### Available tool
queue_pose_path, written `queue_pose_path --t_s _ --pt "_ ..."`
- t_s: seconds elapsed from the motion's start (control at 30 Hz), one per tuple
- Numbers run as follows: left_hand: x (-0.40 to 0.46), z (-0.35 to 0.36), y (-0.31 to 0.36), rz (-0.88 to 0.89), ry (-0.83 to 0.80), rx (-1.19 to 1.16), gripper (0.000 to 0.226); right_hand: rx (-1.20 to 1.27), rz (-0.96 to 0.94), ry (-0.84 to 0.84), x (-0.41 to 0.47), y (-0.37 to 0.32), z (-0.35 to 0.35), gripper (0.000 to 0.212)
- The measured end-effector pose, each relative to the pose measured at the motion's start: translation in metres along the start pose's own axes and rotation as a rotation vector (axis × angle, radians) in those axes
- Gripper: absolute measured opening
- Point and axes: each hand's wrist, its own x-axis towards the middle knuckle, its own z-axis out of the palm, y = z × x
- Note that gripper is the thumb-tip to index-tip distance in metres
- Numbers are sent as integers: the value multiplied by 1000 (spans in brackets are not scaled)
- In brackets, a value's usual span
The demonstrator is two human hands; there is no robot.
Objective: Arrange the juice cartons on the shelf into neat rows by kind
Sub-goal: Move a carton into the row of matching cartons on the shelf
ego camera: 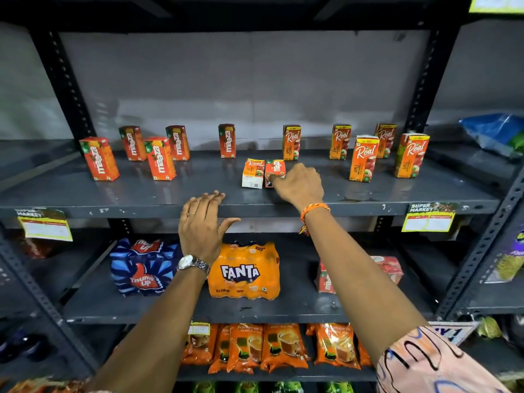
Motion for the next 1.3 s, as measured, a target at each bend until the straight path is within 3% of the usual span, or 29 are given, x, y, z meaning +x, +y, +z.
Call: queue_pose_path --t_s 0.67,0.87,1.07,1.17,1.23,1.3 --pt "-1 4 0 -12 12 -18 61 286 164 -15 13 -18 -7 43" --pt "-1 5 -1 -14 8 -27 60 669 293 -49 20 -3 -14 15" --pt "0 1 2 -17 8 -40 60 1111 406 -188 3 0 -38 26" --pt "0 -1 2 -23 2 -54 60 1269 407 -263 -6 2 -51 48" --pt "0 -1 2 -27 -2 -55 60 1341 389 -282 -14 1 -61 45" --pt "0 -1 2 -29 -5 -61 60 1356 337 -283 -23 -2 -73 29"
